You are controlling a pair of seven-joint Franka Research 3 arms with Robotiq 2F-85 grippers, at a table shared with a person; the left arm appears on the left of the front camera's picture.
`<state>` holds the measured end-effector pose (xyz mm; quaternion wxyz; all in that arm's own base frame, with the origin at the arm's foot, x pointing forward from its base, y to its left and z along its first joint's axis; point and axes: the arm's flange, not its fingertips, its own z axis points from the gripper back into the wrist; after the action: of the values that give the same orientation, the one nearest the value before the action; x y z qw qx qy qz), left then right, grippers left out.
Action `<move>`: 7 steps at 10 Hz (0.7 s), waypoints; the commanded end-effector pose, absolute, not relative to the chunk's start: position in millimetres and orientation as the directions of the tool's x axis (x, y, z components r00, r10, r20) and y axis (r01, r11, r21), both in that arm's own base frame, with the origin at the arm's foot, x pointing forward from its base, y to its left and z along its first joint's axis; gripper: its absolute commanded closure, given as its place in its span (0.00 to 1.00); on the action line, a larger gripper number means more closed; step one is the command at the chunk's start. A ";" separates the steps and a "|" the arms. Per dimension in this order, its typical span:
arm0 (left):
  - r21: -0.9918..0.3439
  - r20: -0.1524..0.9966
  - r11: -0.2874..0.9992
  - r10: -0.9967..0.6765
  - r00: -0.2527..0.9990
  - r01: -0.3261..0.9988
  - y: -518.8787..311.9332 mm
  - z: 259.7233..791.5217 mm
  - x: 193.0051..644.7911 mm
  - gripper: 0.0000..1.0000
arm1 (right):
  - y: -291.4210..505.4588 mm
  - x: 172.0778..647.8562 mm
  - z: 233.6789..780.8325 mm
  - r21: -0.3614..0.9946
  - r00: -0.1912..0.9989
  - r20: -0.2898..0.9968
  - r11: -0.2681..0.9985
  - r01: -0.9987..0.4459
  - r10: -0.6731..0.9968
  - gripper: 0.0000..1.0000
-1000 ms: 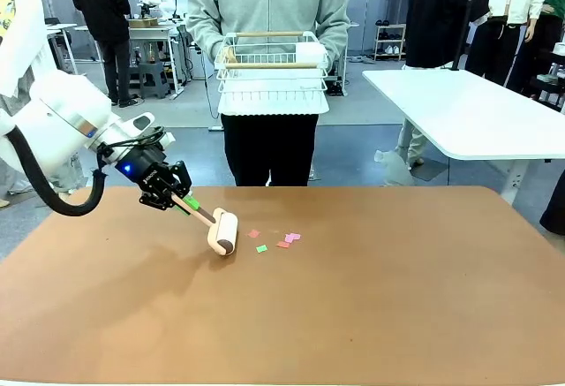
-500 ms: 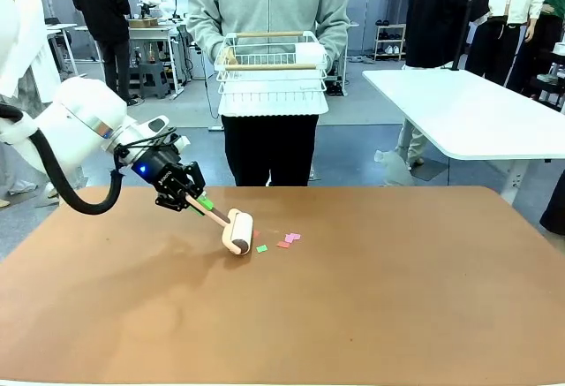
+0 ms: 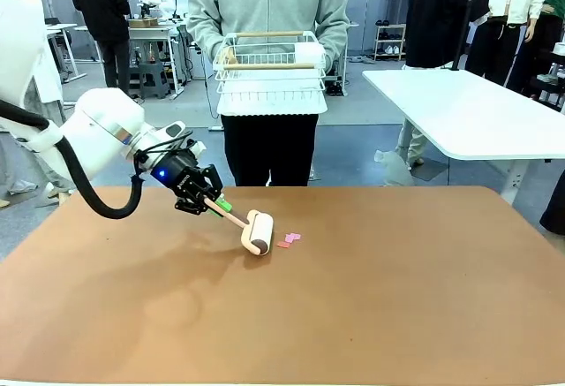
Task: Clean the table.
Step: Clean the table with the Lint Roller when the human lifts the Dish drying rack.
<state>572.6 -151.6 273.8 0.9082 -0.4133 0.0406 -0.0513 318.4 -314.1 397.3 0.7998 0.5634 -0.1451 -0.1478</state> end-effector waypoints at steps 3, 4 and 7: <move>-0.673 0.028 0.733 -0.115 0.993 0.103 -177.5 228.3 575.5 0.79 | -314.1 316.8 402.3 0.941 0.913 0.051 0.325 0.091 -0.405 0.00; -0.660 0.052 0.744 -0.097 0.994 0.107 -182.9 225.3 571.9 0.79 | -314.1 316.8 402.3 0.941 0.913 0.051 0.325 0.091 -0.405 0.00; -0.673 0.080 0.732 -0.068 0.994 0.104 -204.5 220.0 557.8 0.79 | -314.1 316.8 402.3 0.941 0.913 0.051 0.325 0.091 -0.405 0.00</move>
<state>565.7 -201.2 268.0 0.9068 -0.4166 0.0131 -0.0633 318.4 -314.1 397.2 0.7998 0.5634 -0.1451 -0.1478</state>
